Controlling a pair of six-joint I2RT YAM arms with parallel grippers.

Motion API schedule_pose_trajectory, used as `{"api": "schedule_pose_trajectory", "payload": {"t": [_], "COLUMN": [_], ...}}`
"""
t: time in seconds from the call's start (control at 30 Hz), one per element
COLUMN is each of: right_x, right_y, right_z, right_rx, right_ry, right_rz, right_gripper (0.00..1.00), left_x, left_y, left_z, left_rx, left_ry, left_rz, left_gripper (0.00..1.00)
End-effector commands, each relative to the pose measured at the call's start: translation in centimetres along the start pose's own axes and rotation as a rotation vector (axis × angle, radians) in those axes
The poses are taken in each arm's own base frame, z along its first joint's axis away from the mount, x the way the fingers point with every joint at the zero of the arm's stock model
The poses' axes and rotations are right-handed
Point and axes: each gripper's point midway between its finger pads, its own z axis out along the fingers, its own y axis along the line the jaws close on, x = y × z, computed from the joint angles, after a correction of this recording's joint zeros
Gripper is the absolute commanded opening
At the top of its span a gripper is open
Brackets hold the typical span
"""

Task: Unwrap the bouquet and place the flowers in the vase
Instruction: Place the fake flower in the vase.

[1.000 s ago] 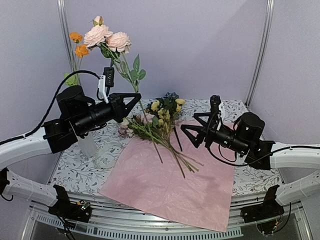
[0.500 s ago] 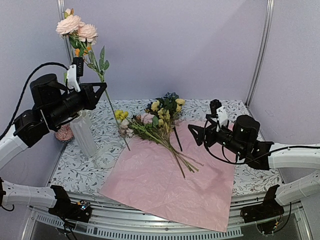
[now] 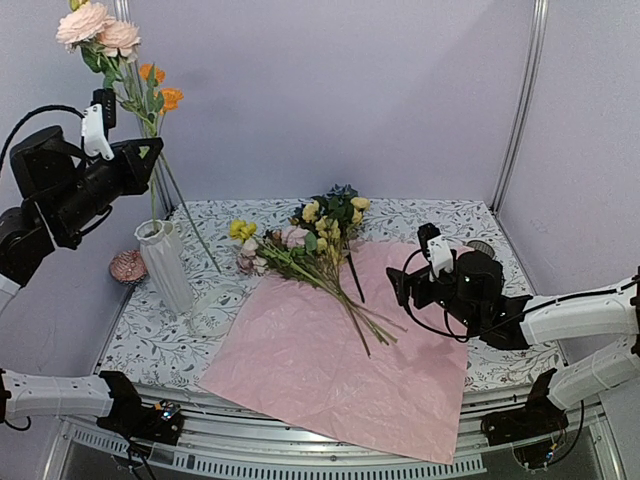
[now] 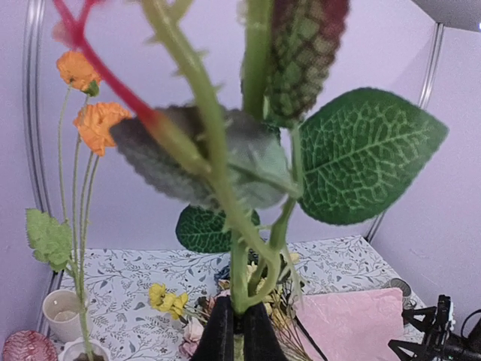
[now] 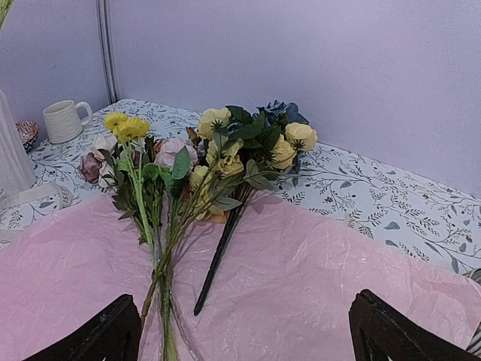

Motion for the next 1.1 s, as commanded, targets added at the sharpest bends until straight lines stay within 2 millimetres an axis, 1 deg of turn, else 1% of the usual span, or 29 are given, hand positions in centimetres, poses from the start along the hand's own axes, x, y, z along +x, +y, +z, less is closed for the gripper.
{"api": "schedule_pose_trajectory", "payload": {"t": [0.0,0.17,0.3,0.47,0.6,0.7,0.83,0.93,1.07], "right_x": [0.4,0.9,1.1,0.9,0.9,0.8,0.7,0.7,0.7], "right_y": [-1.2,-1.2,-1.3,-1.3,-1.2,-1.3,-1.2,-1.2,-1.2], "right_z": [0.2,0.4,0.3,0.2,0.2,0.1,0.1,0.1,0.0], "right_rx": [0.067,0.067,0.067,0.067,0.062,0.063,0.059,0.058,0.057], "right_ry": [-0.035,-0.032,-0.035,-0.040,-0.042,-0.044,-0.045,-0.046,-0.045], "right_rz": [0.008,0.019,0.024,0.023,0.021,0.020,0.019,0.016,0.013], "right_gripper": [0.99,0.99,0.99,0.99,0.99,0.99,0.99,0.99,0.99], "left_x": [-2.4,-4.6,-6.5,-8.0,-8.8,-9.3,-9.9,-9.6,-8.5], "left_y": [2.7,4.0,4.6,5.7,6.1,6.3,6.9,7.4,7.3], "left_z": [-2.0,-3.6,-4.6,-5.5,-5.7,-5.9,-6.0,-5.5,-4.3], "left_rx": [-0.122,-0.181,-0.213,-0.285,-0.317,-0.334,-0.403,-0.460,-0.463], "left_ry": [-0.054,-0.110,-0.161,-0.219,-0.258,-0.281,-0.324,-0.331,-0.331], "left_rz": [0.042,0.059,0.079,0.106,0.125,0.144,0.203,0.235,0.257], "left_gripper": [0.00,0.00,0.00,0.00,0.00,0.00,0.00,0.00,0.00]}}
